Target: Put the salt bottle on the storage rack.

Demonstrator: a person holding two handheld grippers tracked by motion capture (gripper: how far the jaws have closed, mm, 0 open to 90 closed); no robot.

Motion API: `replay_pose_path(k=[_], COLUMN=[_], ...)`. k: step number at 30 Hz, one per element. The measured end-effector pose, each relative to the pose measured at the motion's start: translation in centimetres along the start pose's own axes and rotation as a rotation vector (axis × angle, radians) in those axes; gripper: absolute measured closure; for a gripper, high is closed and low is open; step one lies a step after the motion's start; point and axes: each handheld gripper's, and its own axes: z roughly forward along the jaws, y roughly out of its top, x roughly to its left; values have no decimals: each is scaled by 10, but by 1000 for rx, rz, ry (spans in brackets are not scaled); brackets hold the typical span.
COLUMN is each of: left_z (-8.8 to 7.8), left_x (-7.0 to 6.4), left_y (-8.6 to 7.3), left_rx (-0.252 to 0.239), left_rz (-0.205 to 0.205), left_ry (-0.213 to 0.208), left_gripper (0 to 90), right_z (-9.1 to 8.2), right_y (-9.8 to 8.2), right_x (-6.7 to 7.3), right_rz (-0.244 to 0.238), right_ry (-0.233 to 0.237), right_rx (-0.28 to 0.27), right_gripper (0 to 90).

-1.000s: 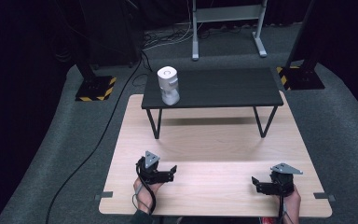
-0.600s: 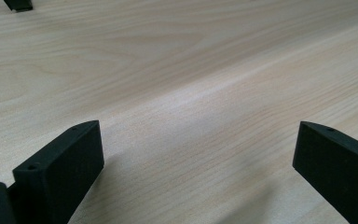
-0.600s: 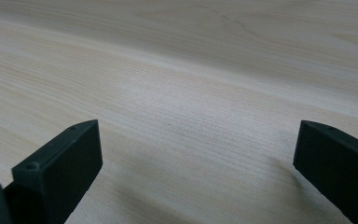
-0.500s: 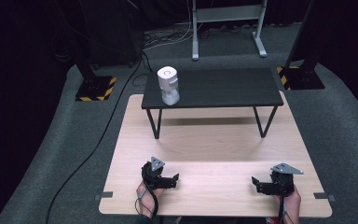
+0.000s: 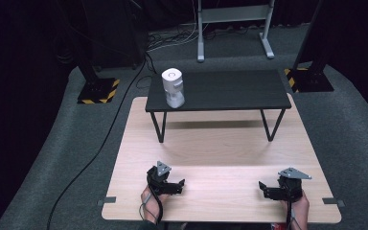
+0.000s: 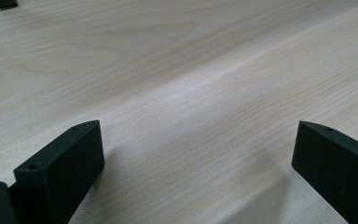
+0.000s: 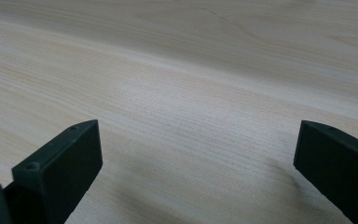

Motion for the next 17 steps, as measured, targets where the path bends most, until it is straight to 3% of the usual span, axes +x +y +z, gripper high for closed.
replay_pose_path(k=[17], left_z=[0], left_x=[0], left_y=[0], left_rx=[0], left_rz=[7], left_ry=[-1], left_gripper=[11], right_z=[0], right_y=[0], right_x=[1], right_rz=[-4], right_ry=[-3], right_rx=[0], right_gripper=[0])
